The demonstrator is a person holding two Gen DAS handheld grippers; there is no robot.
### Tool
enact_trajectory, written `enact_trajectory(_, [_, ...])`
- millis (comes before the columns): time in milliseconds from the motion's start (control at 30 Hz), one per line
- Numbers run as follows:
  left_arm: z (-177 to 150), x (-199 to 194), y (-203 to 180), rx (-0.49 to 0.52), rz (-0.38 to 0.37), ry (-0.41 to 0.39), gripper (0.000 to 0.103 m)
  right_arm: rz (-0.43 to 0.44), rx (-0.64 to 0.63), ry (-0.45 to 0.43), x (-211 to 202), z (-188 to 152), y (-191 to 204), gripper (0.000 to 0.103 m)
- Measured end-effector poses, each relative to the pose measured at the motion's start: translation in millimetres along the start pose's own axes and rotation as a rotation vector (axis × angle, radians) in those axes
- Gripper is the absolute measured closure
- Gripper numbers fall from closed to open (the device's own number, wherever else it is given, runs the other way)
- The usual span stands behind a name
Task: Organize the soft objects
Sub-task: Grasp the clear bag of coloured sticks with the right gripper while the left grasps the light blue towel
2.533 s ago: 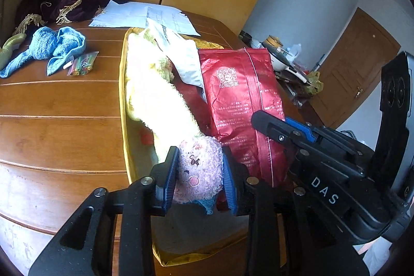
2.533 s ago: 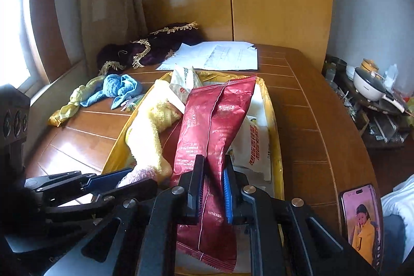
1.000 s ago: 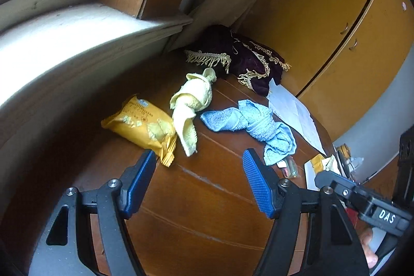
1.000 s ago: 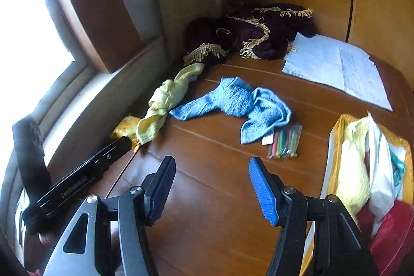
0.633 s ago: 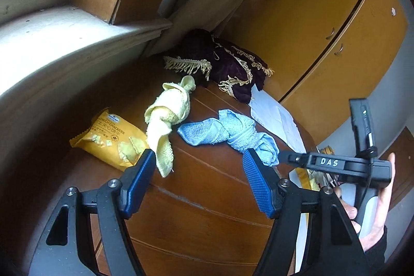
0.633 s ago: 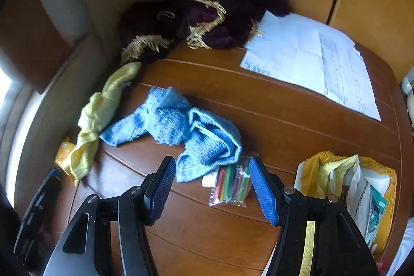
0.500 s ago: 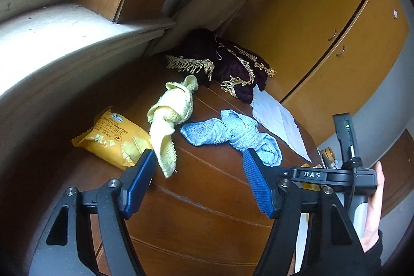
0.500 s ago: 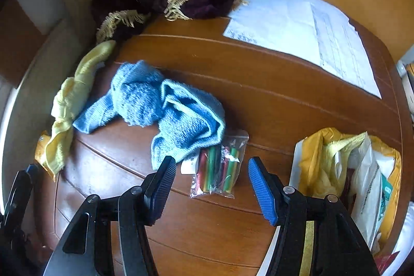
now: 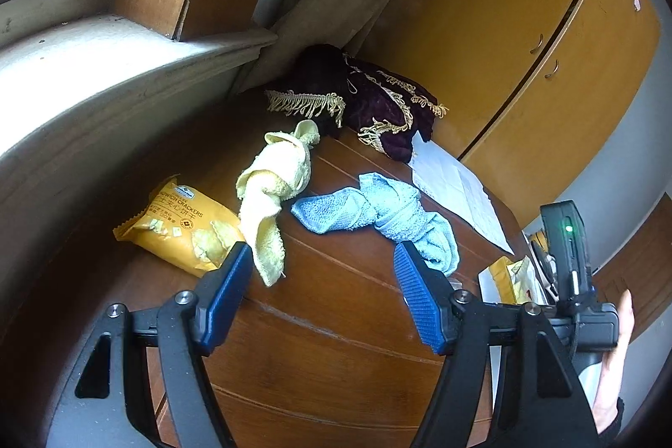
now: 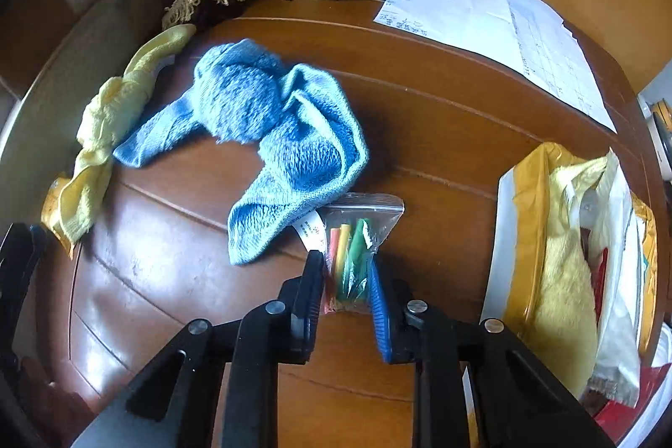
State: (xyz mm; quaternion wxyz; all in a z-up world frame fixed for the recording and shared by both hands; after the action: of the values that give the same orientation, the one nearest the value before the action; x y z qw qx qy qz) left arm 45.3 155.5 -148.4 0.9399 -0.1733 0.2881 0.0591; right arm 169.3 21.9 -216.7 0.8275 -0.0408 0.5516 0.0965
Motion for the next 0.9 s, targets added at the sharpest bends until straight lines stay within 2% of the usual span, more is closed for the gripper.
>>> enact_trajectory(133, [-1,10,-7,0.006,-0.032,0.071,0.034,0.067,0.010,-0.003,-7,-21,1,0.082])
enact_trajectory(267, [12,29,-34,0.024,-0.078,0.163,0.034,0.144,0.034,-0.012,-11,-31,-1,0.083])
enact_trajectory(400, [39,61,-60,0.091,-0.025,0.208,0.034,0.209,0.005,-0.018,-14,-39,3,0.084])
enact_trajectory(500, [54,93,-67,0.105,-0.007,0.258,0.034,0.253,-0.005,0.003,-15,-45,4,0.085])
enact_trajectory(567, [60,117,-71,0.133,0.021,0.312,0.034,0.259,-0.011,-0.012,-16,-47,5,0.085])
enact_trajectory(667, [61,145,-69,0.119,0.067,0.368,0.034,0.281,0.004,-0.007,-16,-47,3,0.085])
enact_trajectory(733, [57,158,-62,0.082,0.063,0.418,0.043,0.298,0.016,0.000,-17,-48,0,0.086])
enact_trajectory(767, [57,157,-62,0.101,0.080,0.400,0.053,0.308,0.022,0.005,-17,-48,-2,0.086])
enact_trajectory(800, [56,154,-64,0.148,0.114,0.402,0.067,0.314,0.026,0.010,-17,-48,-3,0.086])
enact_trajectory(833, [56,151,-64,0.184,0.136,0.405,0.067,0.320,0.029,0.013,-18,-48,-4,0.086])
enact_trajectory(900, [53,142,-51,0.162,0.116,0.397,0.070,0.329,0.037,0.018,-19,-49,-6,0.086])
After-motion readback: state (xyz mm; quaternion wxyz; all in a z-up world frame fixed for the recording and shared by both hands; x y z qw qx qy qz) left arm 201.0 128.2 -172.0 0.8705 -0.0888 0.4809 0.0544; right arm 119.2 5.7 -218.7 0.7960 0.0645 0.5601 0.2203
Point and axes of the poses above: each gripper's, at about its wrist camera, not at the fingertips, and x roughly the way its jaws point, y to its left, z to its top, the point moved 1 cm from there along x, roughly the way its jaws point, and after that the axes turned 14 degrees about x, right-handed, at the moved point
